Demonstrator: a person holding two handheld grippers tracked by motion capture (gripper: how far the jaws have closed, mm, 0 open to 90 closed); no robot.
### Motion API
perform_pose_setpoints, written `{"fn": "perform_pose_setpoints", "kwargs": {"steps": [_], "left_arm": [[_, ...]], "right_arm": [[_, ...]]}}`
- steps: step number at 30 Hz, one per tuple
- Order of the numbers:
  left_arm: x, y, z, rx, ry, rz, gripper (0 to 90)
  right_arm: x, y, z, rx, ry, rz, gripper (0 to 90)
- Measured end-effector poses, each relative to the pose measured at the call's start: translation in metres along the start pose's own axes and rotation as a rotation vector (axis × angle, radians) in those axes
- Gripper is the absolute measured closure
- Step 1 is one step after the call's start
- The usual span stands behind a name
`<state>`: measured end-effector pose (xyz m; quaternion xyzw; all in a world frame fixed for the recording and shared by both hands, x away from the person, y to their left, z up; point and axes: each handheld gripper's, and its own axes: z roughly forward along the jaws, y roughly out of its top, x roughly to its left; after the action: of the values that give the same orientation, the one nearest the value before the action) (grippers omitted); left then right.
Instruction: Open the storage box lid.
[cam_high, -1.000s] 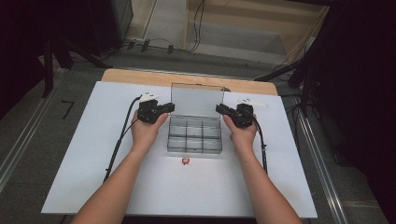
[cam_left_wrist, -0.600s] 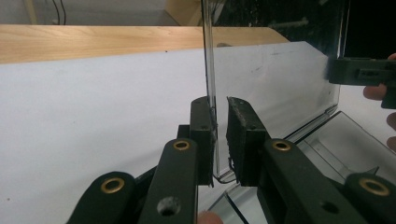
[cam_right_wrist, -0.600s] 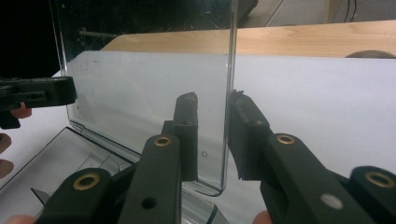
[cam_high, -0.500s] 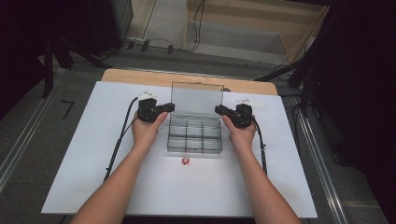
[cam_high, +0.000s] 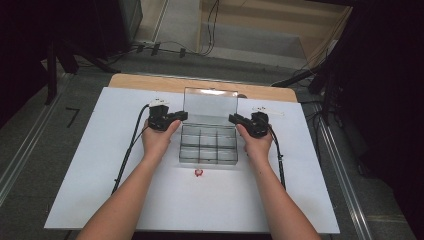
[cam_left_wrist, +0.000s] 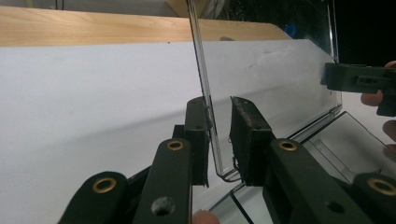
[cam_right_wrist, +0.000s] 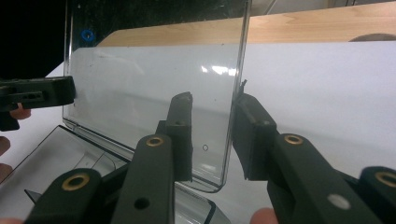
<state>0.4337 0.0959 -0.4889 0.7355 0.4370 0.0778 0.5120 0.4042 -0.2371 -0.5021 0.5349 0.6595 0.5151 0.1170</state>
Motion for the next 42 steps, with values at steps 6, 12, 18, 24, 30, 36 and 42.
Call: {"fn": "perform_pose_setpoints", "kwargs": {"steps": [6, 12, 18, 24, 30, 36, 42], "left_arm": [[0.001, -0.001, 0.002, 0.007, -0.004, -0.013, 72.7], [0.0, -0.002, 0.003, 0.016, 0.005, -0.008, 70.4], [0.0, -0.004, 0.006, 0.027, 0.006, -0.013, 66.2], [0.001, -0.004, 0.007, 0.031, 0.001, -0.022, 65.6], [0.0, -0.005, 0.009, 0.043, 0.003, -0.04, 61.5], [0.0, -0.005, 0.011, 0.061, 0.006, -0.038, 58.8], [0.0, -0.005, 0.011, 0.069, 0.012, -0.044, 56.1]], "right_arm": [[-0.002, -0.002, 0.002, 0.011, 0.012, 0.02, 64.9], [-0.002, -0.003, 0.004, 0.017, 0.009, 0.021, 62.7], [-0.003, -0.005, 0.007, 0.032, 0.019, 0.051, 60.2], [-0.004, -0.005, 0.007, 0.036, 0.024, 0.057, 59.0], [-0.004, -0.007, 0.01, 0.047, 0.027, 0.062, 55.1], [-0.004, -0.008, 0.011, 0.055, 0.027, 0.076, 53.2], [-0.004, -0.009, 0.012, 0.065, 0.03, 0.079, 51.0]]}}
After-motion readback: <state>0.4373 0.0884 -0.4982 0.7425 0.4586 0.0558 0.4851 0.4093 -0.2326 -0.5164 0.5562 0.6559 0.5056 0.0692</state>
